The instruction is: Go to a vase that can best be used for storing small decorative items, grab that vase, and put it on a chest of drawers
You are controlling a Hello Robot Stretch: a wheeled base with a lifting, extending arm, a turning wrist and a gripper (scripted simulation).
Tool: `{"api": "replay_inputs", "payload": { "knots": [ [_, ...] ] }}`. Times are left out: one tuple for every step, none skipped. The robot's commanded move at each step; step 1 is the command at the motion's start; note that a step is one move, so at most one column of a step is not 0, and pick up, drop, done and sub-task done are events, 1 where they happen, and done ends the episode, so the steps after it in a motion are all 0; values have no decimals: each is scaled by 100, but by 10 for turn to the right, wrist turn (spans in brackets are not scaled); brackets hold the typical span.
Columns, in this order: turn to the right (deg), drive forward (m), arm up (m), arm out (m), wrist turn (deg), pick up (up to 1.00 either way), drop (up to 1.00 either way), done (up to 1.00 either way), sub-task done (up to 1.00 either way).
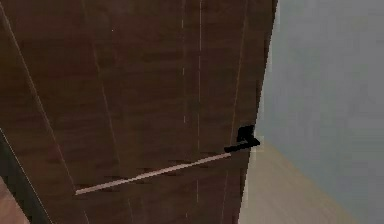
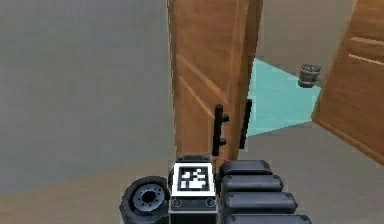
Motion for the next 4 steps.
{"api": "replay_inputs", "payload": {
  "knots": [
    [450,0,0,0,0,0,0,0,0],
    [90,0,0,0,0,0,0,0,0],
    [0,90,0,0,0,0,0,0,0],
    [-450,0,0,0,0,0,0,0,0]
  ]
}}
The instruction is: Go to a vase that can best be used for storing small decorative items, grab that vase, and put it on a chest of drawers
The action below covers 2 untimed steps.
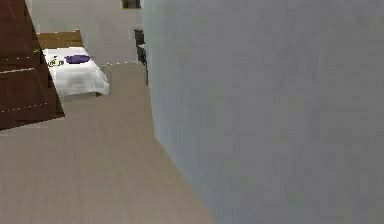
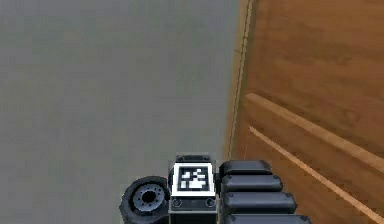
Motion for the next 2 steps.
{"api": "replay_inputs", "payload": {
  "knots": [
    [-180,0,0,0,0,0,0,0,0],
    [0,100,0,0,0,0,0,0,0]
  ]
}}
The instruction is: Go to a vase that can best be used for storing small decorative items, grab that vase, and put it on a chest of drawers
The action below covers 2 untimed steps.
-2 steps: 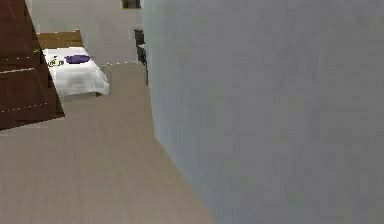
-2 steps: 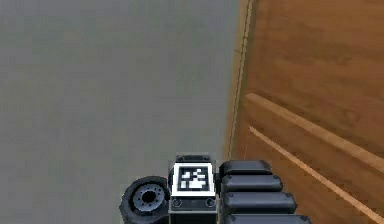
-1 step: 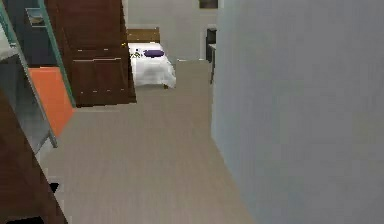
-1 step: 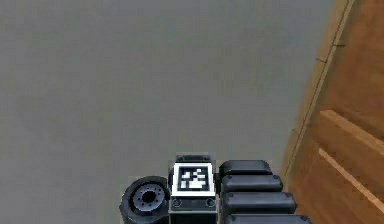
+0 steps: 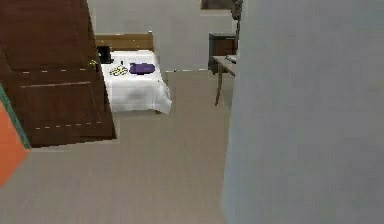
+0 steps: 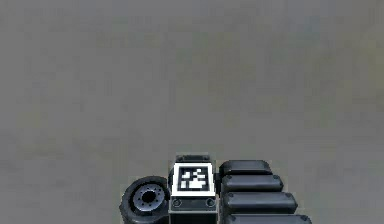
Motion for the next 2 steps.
{"api": "replay_inputs", "payload": {
  "knots": [
    [0,100,0,0,0,0,0,0,0],
    [-90,0,0,0,0,0,0,0,0]
  ]
}}
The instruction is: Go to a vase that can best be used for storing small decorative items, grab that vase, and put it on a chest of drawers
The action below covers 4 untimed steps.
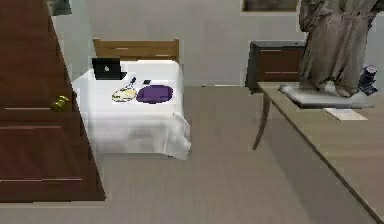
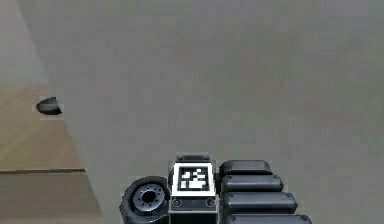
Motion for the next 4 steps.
{"api": "replay_inputs", "payload": {
  "knots": [
    [0,20,0,0,0,0,0,0,0],
    [60,0,0,0,0,0,0,0,0],
    [30,0,0,0,0,0,0,0,0],
    [0,100,0,0,0,0,0,0,0]
  ]
}}
